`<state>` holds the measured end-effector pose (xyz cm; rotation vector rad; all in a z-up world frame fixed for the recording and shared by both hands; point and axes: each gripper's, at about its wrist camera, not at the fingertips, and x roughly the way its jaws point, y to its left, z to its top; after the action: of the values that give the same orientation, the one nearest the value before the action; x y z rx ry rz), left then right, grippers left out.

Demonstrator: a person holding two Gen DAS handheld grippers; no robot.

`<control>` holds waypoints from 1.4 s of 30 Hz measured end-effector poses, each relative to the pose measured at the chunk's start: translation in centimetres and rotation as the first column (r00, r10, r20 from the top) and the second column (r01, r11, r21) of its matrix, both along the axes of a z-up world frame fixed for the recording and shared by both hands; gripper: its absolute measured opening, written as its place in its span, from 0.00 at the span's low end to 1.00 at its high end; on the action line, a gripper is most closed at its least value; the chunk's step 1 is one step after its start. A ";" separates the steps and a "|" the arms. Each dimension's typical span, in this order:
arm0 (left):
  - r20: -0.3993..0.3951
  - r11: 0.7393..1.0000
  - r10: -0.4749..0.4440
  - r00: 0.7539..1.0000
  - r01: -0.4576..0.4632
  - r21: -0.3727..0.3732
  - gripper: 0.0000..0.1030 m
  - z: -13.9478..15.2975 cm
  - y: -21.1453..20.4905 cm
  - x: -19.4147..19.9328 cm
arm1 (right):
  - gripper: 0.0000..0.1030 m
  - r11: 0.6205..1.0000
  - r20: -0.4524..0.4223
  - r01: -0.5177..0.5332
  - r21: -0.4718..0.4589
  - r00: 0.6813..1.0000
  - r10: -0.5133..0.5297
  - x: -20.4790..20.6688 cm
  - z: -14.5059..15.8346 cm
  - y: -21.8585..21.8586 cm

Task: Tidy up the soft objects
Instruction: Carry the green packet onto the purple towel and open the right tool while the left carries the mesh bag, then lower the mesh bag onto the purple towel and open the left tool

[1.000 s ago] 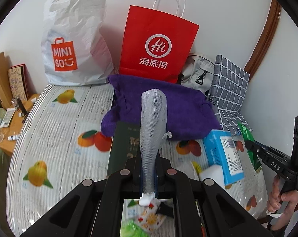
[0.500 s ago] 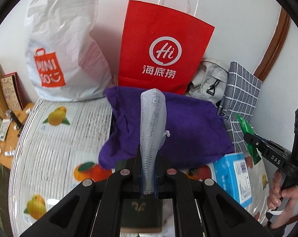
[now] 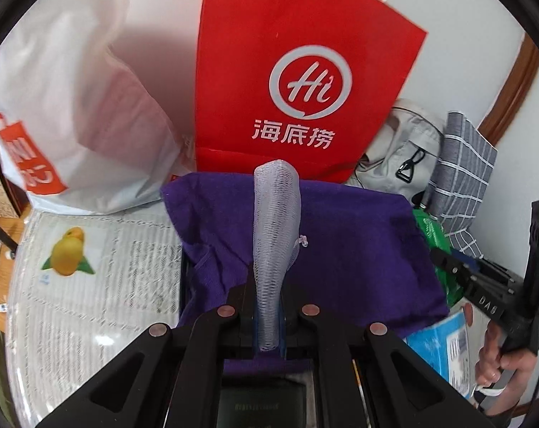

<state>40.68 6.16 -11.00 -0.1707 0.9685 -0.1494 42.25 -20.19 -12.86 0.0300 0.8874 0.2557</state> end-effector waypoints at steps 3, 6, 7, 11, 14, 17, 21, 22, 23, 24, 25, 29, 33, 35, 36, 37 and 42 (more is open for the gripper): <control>-0.022 1.000 -0.020 1.000 0.020 -0.001 0.08 -1.2 -0.6 1.5 | 0.22 1.000 -0.023 -0.004 -0.009 1.000 0.003 1.1 -1.3 0.2; -0.039 0.999 -0.043 0.998 0.042 -0.030 0.08 -2.3 -1.1 2.6 | 0.23 1.000 -0.058 -0.010 -0.009 0.998 0.010 2.0 -2.8 0.2; -0.044 0.999 -0.041 0.998 0.039 -0.033 0.08 -2.6 -1.1 2.9 | 0.24 1.000 -0.067 -0.008 -0.010 0.998 0.008 2.3 -3.4 0.2; -0.062 0.998 -0.051 0.997 0.048 -0.044 0.08 -3.4 -1.4 3.8 | 0.27 1.000 -0.104 -0.017 -0.024 0.994 0.015 3.0 -5.0 0.4; -0.075 0.999 -0.048 0.996 0.046 -0.025 0.08 -4.2 -1.6 4.2 | 0.27 1.000 -0.127 -0.020 -0.008 0.992 0.019 3.4 -5.6 0.3; -0.094 0.998 -0.046 0.994 0.043 -0.036 0.08 -4.9 -1.4 4.6 | 0.31 1.000 -0.136 -0.014 0.015 0.991 0.015 3.6 -5.8 0.1; -0.095 0.999 -0.045 0.994 0.043 -0.025 0.19 -4.9 -1.4 4.8 | 0.46 0.999 -0.133 -0.011 0.031 0.991 0.015 3.5 -5.9 -0.1; -0.092 0.999 -0.049 0.995 0.048 -0.016 0.22 -4.9 -1.6 4.8 | 0.52 0.999 -0.129 -0.011 0.035 0.992 0.015 3.5 -5.8 -0.1; -0.092 0.998 -0.055 0.994 0.055 0.000 0.27 -5.0 -1.8 4.8 | 0.59 0.999 -0.125 -0.013 0.035 0.992 0.017 3.5 -5.7 -0.1; -0.092 0.998 -0.055 0.994 0.057 0.009 0.32 -5.0 -2.0 4.8 | 0.61 0.999 -0.122 -0.014 0.034 0.992 0.018 3.3 -5.6 -0.5; -0.088 0.998 -0.057 0.995 0.058 0.011 0.35 -4.9 -2.1 4.8 | 0.63 0.999 -0.113 -0.015 0.032 0.993 0.018 3.2 -5.4 -0.6; -0.061 0.998 -0.055 0.997 0.058 0.036 0.62 -4.4 -2.4 4.6 | 0.66 1.000 -0.081 -0.016 0.021 0.997 0.018 2.8 -4.6 -0.3; -0.041 0.995 -0.032 0.999 0.036 0.094 0.63 -3.9 -2.4 4.4 | 0.67 1.000 -0.062 -0.019 0.017 0.998 0.020 2.5 -4.1 -0.2; -0.035 0.995 -0.022 0.999 0.026 0.099 0.63 -3.6 -2.2 4.3 | 0.67 1.000 -0.049 -0.014 0.014 0.999 0.015 2.3 -3.9 -0.2; -0.033 0.995 -0.017 0.999 0.020 0.100 0.63 -3.5 -2.1 4.3 | 0.67 1.000 -0.041 -0.010 0.012 0.999 0.010 2.3 -3.9 0.0; -0.033 0.995 -0.012 0.999 0.015 0.103 0.63 -3.4 -1.9 4.2 | 0.67 1.000 -0.032 -0.006 0.012 0.999 0.007 2.2 -3.7 0.0; 0.004 0.992 0.010 1.000 -0.011 0.124 0.63 -2.2 -1.2 3.5 | 0.67 1.000 0.008 -0.007 0.006 1.000 0.007 1.4 -2.6 0.1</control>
<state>44.15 4.99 -13.21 -0.0616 0.9700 -0.0795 43.62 -20.09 -15.47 0.0311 0.8786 0.2646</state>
